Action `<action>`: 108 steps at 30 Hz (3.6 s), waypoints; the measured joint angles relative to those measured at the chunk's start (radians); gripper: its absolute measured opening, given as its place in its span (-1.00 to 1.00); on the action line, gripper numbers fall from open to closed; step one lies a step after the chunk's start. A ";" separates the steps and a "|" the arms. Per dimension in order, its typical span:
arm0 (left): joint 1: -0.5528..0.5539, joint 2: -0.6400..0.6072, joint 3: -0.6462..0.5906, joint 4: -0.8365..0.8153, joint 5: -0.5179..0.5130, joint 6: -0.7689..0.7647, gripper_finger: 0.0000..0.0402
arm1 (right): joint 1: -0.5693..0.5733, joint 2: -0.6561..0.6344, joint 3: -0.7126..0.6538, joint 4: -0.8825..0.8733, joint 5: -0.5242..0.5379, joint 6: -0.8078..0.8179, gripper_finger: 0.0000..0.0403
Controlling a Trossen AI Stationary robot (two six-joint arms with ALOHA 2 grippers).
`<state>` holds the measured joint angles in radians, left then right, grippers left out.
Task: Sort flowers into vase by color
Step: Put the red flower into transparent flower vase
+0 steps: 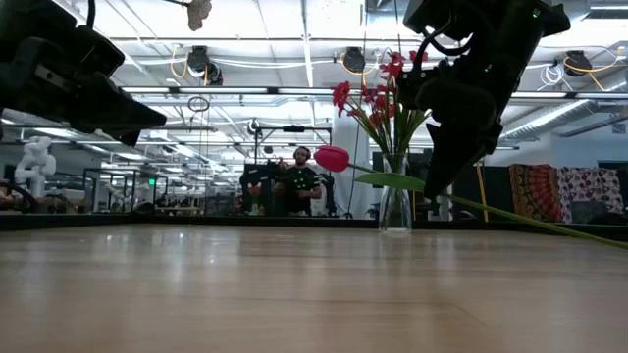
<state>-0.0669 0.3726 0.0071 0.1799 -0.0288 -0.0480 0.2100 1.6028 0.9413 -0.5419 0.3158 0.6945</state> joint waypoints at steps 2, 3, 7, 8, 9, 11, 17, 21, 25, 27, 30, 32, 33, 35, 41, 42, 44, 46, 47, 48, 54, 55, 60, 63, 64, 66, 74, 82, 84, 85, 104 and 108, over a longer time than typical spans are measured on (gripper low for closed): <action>0.009 -0.014 0.000 -0.001 0.000 -0.016 -1.00 | 0.000 0.000 0.000 0.000 0.000 0.000 -0.98; 0.012 -0.022 0.000 -0.003 0.000 -0.018 -1.00 | 0.000 0.000 0.000 0.000 0.000 0.000 -0.98; 0.018 -0.069 0.000 -0.005 0.000 -0.021 -1.00 | 0.000 0.000 0.000 -0.001 0.000 0.000 -0.98; 0.018 -0.083 0.000 -0.006 0.002 -0.018 -1.00 | 0.001 0.000 0.000 -0.001 0.000 0.000 -0.98; 0.018 -0.098 0.000 -0.006 0.010 -0.015 -1.00 | 0.001 0.000 0.000 -0.001 0.000 0.000 -0.98; 0.018 -0.128 -0.001 -0.008 0.034 -0.003 -1.00 | 0.001 0.000 0.000 -0.001 0.000 0.000 -0.98; 0.020 -0.206 -0.001 -0.017 0.052 0.003 -1.00 | 0.001 0.000 0.000 -0.001 0.000 0.000 -0.98; 0.020 -0.258 -0.001 -0.018 0.053 0.005 -1.00 | 0.001 0.000 0.000 0.000 0.000 0.000 -0.98; 0.020 -0.307 -0.001 -0.017 0.055 0.009 -1.00 | 0.001 0.000 0.000 0.000 0.000 0.000 -0.98; 0.020 -0.330 -0.001 -0.017 0.055 0.010 -1.00 | 0.001 0.000 0.000 0.000 0.000 0.000 -0.98; 0.022 -0.355 -0.002 -0.031 0.054 0.011 -1.00 | 0.001 0.000 0.000 0.001 0.000 -0.001 -0.98; 0.022 -0.366 -0.002 -0.071 0.054 0.009 -1.00 | 0.001 0.000 0.000 0.001 0.000 0.000 -0.98; 0.022 -0.370 -0.002 -0.093 0.053 0.005 -1.00 | 0.001 0.000 0.000 0.004 0.000 0.000 -0.98; 0.022 -0.372 -0.002 -0.107 0.053 0.002 -1.00 | 0.001 0.000 0.000 0.019 0.001 0.000 -0.98; 0.022 -0.372 -0.002 -0.143 0.030 0.005 -1.00 | 0.001 0.000 0.000 0.077 0.015 -0.021 -0.98; 0.022 -0.372 -0.002 -0.156 0.030 0.003 -0.99 | 0.001 0.000 0.000 0.082 0.025 -0.024 -0.98; 0.022 -0.370 -0.002 -0.161 0.030 0.004 -0.96 | 0.001 0.000 0.000 0.087 0.045 -0.027 -0.98; 0.022 -0.366 -0.002 -0.160 0.030 0.004 -0.94 | 0.001 0.000 0.000 0.092 0.055 -0.027 -0.98; 0.022 -0.367 -0.002 -0.160 0.030 0.004 -0.93 | 0.001 0.000 0.000 0.101 0.055 -0.027 -0.98; 0.022 -0.367 -0.002 -0.160 0.030 0.004 -0.93 | 0.001 0.000 0.000 0.116 0.056 -0.030 -0.98; 0.022 -0.367 -0.002 -0.160 0.029 0.003 -0.92 | -0.001 -0.016 0.000 0.233 0.176 -0.108 -0.98; 0.022 -0.367 -0.002 -0.160 0.029 0.003 -0.92 | -0.001 -0.028 0.000 0.258 0.218 -0.121 -0.98; 0.022 -0.367 -0.002 -0.160 0.029 0.003 -0.91 | 0.001 -0.104 0.000 0.381 0.487 -0.228 -0.98; 0.022 -0.367 -0.002 -0.160 0.029 0.003 -0.91 | 0.002 -0.152 0.000 0.507 0.650 -0.348 -0.98; 0.022 -0.367 -0.002 -0.160 0.029 0.003 -0.91 | 0.001 -0.164 0.000 0.553 0.682 -0.395 -0.98; 0.022 -0.367 -0.002 -0.160 0.029 0.003 -0.91 | -0.006 -0.188 0.000 0.644 0.707 -0.501 -0.98; 0.022 -0.366 -0.002 -0.160 0.028 0.003 -0.91 | -0.109 -0.207 0.001 0.999 0.611 -0.847 -0.99; 0.022 -0.366 -0.002 -0.160 0.028 0.003 -0.91 | -0.241 -0.206 0.001 1.156 0.524 -0.969 -1.00; 0.022 -0.366 -0.002 -0.160 0.028 0.003 -0.91 | -0.270 -0.206 0.001 1.165 0.516 -0.979 -1.00; 0.022 -0.366 -0.002 -0.160 0.028 0.003 -0.91 | -0.285 -0.206 0.001 1.163 0.516 -0.980 -1.00; 0.022 -0.366 -0.002 -0.160 0.028 0.003 -0.91 | -0.412 -0.092 0.000 1.278 0.553 -1.017 -1.00; 0.022 -0.366 -0.002 -0.160 0.028 0.003 -0.91 | -0.389 -0.092 0.000 1.279 0.588 -1.045 -1.00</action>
<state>-0.0452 0.0063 0.0048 0.0197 -0.0006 -0.0452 -0.1789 1.5108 0.9413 0.7376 0.9042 -0.3505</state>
